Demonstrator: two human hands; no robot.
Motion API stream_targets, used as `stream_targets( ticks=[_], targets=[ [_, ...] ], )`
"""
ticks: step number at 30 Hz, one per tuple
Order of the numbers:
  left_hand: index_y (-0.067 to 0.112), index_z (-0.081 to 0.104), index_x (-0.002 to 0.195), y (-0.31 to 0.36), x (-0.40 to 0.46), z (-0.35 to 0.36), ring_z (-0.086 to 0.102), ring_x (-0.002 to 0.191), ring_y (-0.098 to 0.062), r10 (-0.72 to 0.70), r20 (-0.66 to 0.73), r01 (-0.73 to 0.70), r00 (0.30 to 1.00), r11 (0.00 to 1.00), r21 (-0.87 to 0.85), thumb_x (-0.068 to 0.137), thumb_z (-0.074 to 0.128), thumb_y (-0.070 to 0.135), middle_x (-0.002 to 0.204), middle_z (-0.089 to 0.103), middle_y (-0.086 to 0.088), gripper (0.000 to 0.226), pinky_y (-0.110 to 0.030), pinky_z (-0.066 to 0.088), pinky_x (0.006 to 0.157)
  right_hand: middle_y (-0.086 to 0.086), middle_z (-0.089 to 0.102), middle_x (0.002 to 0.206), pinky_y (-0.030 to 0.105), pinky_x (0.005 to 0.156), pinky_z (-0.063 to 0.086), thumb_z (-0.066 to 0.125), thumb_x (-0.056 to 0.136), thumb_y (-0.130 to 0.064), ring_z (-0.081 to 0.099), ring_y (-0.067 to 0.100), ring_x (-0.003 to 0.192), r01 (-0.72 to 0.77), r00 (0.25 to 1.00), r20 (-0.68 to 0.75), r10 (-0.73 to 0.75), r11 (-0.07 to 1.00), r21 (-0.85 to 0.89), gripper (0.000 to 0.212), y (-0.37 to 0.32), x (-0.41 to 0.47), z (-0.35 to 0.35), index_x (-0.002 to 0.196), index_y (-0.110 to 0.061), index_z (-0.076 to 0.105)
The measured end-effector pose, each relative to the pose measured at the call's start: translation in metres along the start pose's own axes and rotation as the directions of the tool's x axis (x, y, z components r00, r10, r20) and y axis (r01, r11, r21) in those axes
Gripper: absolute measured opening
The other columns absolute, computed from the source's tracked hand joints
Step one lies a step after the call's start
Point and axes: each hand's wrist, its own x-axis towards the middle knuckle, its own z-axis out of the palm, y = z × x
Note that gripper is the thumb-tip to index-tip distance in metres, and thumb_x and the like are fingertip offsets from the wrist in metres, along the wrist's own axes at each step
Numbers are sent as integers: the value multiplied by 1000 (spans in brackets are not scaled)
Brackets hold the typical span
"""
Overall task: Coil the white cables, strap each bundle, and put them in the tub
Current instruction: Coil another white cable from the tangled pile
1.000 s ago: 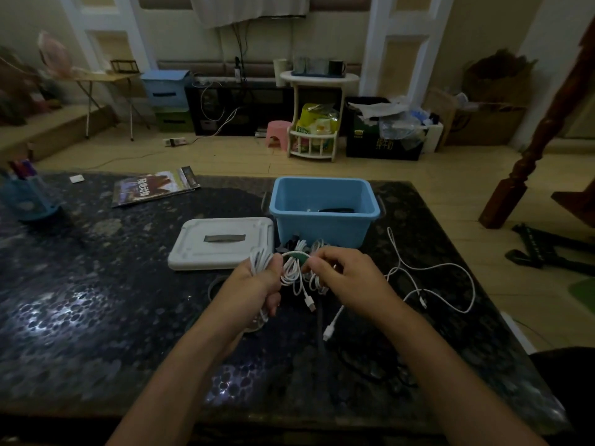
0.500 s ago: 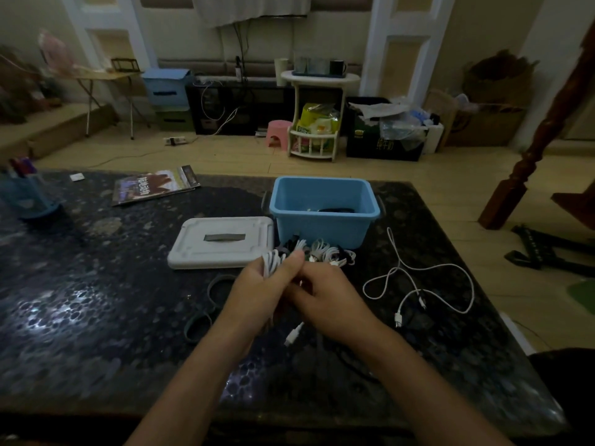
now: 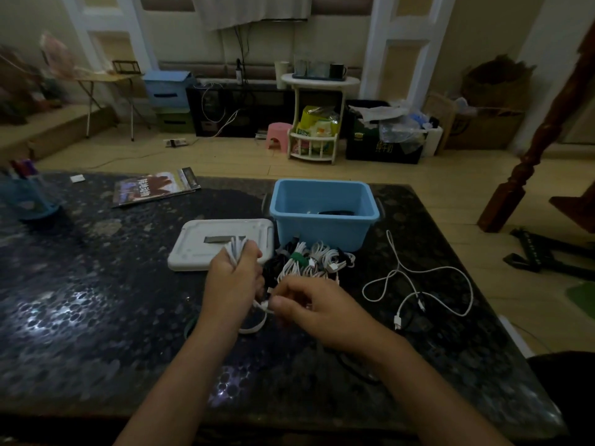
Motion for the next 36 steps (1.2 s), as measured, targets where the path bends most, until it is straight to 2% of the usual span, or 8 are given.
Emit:
stream_targets(
  ticks=[9,13,18,23,25,28,31,36],
  targets=[
    [7,55,87,6,-7,1,31,40,-14,-34,82,49,996,981,-186,105,46,27,51,31,-2,28,-27,31,40,-3,62,62,29,61,45,56,99,-44,55,5,56,13,993,121,1,993,-116,37,4,2,11,73,-21,68],
    [5,57,92,7,-7,-3,21,36,-9,-144,204,190,968,955,-226,104,46,29,49,26,2,29,-21,23,38,0,70,81,29,91,39,55,100,-43,60,8,71,55,968,251,-10,983,-173,31,9,2,6,87,-21,72],
    [1,59,106,9,-6,-10,19,35,-7,-196,394,290,898,938,-193,101,47,28,51,24,1,30,-18,21,37,-12,63,78,41,122,-7,54,99,-43,59,0,88,43,964,260,49,941,-337,20,21,-1,0,79,-40,56],
    [4,67,110,11,-13,-10,21,37,-10,-251,576,299,778,954,12,97,52,30,53,28,-4,32,-18,21,38,-16,58,73,36,119,21,59,95,-40,58,1,85,8,1000,-14,-17,872,-489,11,27,2,-13,86,-35,63],
    [7,68,110,8,-13,-7,24,39,-12,-247,531,233,811,968,96,101,50,24,54,31,-6,26,-20,23,39,-12,67,88,31,91,43,62,93,-42,61,9,90,-47,993,-116,-9,882,-469,11,29,1,-18,95,-33,68],
    [14,68,107,2,-13,-1,37,39,-16,-165,444,58,880,968,245,103,51,17,53,46,-6,18,-23,34,40,-10,66,96,33,76,47,63,92,-46,59,11,90,-104,984,-175,27,887,-450,15,29,1,-23,96,-32,68],
    [30,72,97,-3,-10,-1,66,71,-5,-11,455,-212,890,874,437,98,60,24,78,73,8,14,-24,53,67,-12,62,94,36,77,49,62,91,-46,54,8,90,-91,973,-230,-19,884,-458,16,28,2,-21,90,-31,67],
    [26,56,68,-11,-7,-4,53,58,1,31,460,-338,887,723,603,96,60,36,61,58,21,30,-15,36,51,-19,62,78,16,63,40,69,87,-49,55,-3,72,-226,937,-334,98,902,-367,13,22,0,-28,89,-36,71]
  ],
)
